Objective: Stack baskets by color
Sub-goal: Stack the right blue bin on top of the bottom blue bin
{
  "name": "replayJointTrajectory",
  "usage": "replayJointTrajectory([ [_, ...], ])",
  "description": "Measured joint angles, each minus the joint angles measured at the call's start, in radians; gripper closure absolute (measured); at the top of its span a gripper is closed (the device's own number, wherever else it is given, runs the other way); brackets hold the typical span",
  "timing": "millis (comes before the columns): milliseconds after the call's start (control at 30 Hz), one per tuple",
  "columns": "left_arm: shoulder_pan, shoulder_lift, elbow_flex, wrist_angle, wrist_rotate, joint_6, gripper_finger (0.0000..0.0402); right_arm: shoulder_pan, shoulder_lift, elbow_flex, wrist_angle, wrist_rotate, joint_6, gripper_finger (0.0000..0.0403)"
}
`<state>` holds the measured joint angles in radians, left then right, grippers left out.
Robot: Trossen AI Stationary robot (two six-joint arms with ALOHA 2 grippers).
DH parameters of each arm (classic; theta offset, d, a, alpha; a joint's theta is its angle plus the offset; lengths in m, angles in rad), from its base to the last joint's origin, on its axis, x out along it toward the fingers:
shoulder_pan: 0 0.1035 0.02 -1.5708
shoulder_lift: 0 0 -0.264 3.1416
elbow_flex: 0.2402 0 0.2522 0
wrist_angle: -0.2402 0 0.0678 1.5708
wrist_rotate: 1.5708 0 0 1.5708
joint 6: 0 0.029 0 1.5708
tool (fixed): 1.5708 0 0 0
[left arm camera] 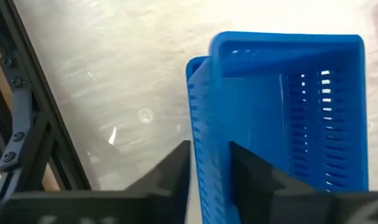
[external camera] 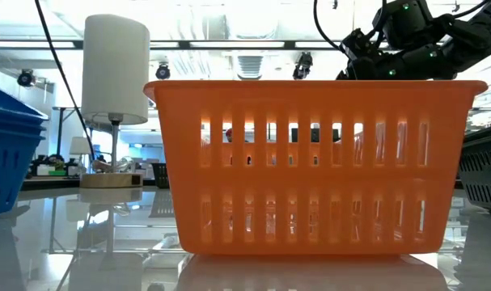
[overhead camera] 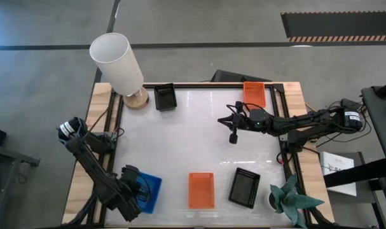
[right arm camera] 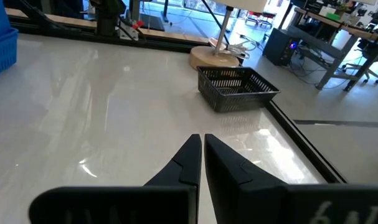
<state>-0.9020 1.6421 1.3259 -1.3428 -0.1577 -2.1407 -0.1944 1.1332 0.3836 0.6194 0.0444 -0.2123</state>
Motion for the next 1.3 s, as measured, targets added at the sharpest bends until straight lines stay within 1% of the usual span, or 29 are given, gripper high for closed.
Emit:
replayJointTrajectory([
  [67,0.000,-0.003,-0.004,0.007,0.000,0.002,0.0367,0.000,0.000,0.000,0.001,0.000,0.000,0.0390],
  [100,0.000,-0.003,-0.006,0.008,0.000,0.009,0.0384,0.000,0.000,0.000,0.000,0.000,0.000,0.0390],
  [133,0.000,-0.003,-0.007,0.010,0.000,0.012,0.0392,0.000,0.000,0.000,0.000,0.000,0.000,0.0390],
  [300,0.000,-0.006,-0.002,-0.002,-0.014,-0.023,0.0399,0.000,0.000,0.000,0.000,0.000,0.000,0.0390],
  [500,-0.002,-0.053,-0.004,0.005,-0.060,-0.077,0.0400,0.000,0.000,0.000,0.000,0.000,0.000,0.0390],
  [633,-0.002,-0.065,-0.019,0.046,-0.093,-0.078,0.0401,0.000,0.000,0.000,0.000,0.000,-0.005,0.0390],
  [833,-0.018,-0.061,-0.090,0.152,-0.102,-0.079,0.0401,0.000,0.000,0.000,-0.001,0.000,-0.005,0.0390],
  [900,-0.018,-0.060,-0.108,0.165,-0.100,-0.079,0.0401,0.000,0.000,0.000,-0.001,0.000,-0.005,0.0390],
  [967,-0.016,-0.060,-0.115,0.166,-0.089,-0.073,0.0395,0.000,0.000,0.000,-0.001,0.000,-0.005,0.0390],
  [1067,-0.016,-0.061,-0.119,0.165,-0.083,-0.033,0.0372,0.000,0.000,0.000,0.000,0.000,-0.005,0.0390],
  [1167,-0.016,-0.065,-0.118,0.163,-0.071,-0.010,0.0335,0.000,0.000,0.000,-0.001,0.000,-0.005,0.0390],
  [1300,-0.016,-0.075,-0.113,0.146,-0.051,0.060,0.0281,0.000,0.000,0.000,-0.001,0.000,-0.005,0.0390],
])
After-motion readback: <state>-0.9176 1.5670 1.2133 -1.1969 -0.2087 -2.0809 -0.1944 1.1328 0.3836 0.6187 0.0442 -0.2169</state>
